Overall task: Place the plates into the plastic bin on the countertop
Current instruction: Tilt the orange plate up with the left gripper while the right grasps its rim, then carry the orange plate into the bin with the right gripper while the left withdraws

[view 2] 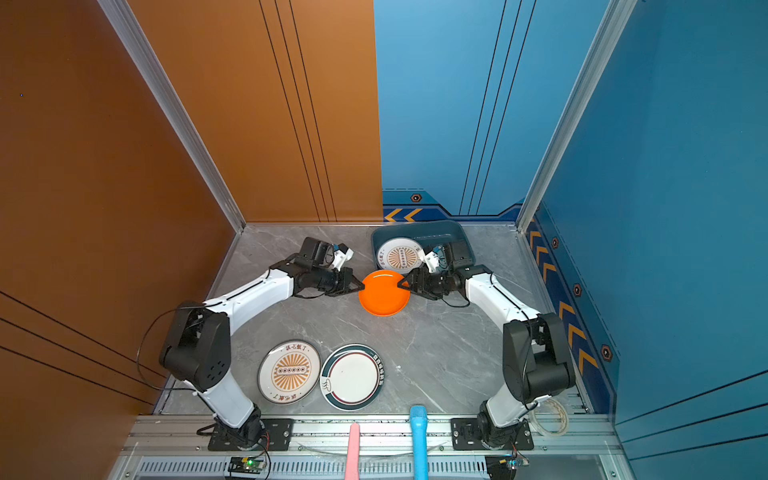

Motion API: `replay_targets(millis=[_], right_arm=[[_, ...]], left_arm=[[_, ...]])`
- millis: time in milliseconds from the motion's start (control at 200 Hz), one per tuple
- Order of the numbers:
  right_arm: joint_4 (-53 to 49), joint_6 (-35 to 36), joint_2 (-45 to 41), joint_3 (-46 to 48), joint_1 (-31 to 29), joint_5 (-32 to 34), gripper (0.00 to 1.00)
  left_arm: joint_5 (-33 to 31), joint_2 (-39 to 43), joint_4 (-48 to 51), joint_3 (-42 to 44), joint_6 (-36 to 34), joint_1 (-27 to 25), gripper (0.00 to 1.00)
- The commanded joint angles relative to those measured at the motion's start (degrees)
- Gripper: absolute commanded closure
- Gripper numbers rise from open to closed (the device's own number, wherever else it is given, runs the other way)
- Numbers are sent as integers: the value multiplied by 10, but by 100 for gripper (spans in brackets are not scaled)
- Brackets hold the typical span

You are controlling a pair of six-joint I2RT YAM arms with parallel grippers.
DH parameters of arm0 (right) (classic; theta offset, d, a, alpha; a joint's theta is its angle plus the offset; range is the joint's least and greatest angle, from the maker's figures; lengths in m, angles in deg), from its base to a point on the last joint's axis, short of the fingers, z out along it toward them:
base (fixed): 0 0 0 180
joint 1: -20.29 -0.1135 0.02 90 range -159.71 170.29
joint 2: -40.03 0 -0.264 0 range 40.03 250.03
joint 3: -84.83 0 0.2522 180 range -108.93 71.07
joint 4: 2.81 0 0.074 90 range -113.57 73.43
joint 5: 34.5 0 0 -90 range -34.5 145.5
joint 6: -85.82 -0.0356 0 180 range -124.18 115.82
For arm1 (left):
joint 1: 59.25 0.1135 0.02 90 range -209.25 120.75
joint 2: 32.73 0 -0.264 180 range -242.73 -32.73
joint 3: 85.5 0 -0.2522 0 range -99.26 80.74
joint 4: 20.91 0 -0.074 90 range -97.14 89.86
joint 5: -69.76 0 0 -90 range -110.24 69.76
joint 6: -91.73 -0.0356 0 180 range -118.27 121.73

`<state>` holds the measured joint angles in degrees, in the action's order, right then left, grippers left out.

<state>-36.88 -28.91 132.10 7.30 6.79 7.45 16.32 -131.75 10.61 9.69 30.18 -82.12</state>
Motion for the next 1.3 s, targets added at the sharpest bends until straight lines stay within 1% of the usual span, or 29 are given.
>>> replay_targets(millis=[0, 120, 320, 460, 636, 811, 966, 1036, 1111, 1291], right_arm=[[14, -5, 12, 8, -7, -12, 41], [15, -6, 14, 11, -13, -12, 50], [19, -9, 21, 11, -20, -12, 63], [24, -15, 26, 10, -27, -11, 69], [28, -22, 26, 6, -36, -9, 79], [26, -26, 24, 2, -38, -6, 87], [22, -26, 20, 1, -38, -6, 97], [21, -26, 20, 1, -38, -3, 100], [18, -24, 21, 4, -38, 0, 100], [2, -18, 20, -2, -34, 16, 100]], left_arm=[[19, -7, 9, -26, -12, 5, 100], [17, -12, 11, -33, -12, 6, 100], [19, -11, 14, -37, -13, 6, 100], [18, -11, 14, -36, -13, 5, 100], [16, -12, 14, -34, -14, 5, 100], [12, -12, 14, -31, -16, 4, 100], [11, -13, 14, -30, -16, 3, 100], [9, -13, 14, -30, -16, 3, 100], [7, -12, 14, -29, -16, 3, 95], [-4, -6, 20, -27, -19, 4, 73]])
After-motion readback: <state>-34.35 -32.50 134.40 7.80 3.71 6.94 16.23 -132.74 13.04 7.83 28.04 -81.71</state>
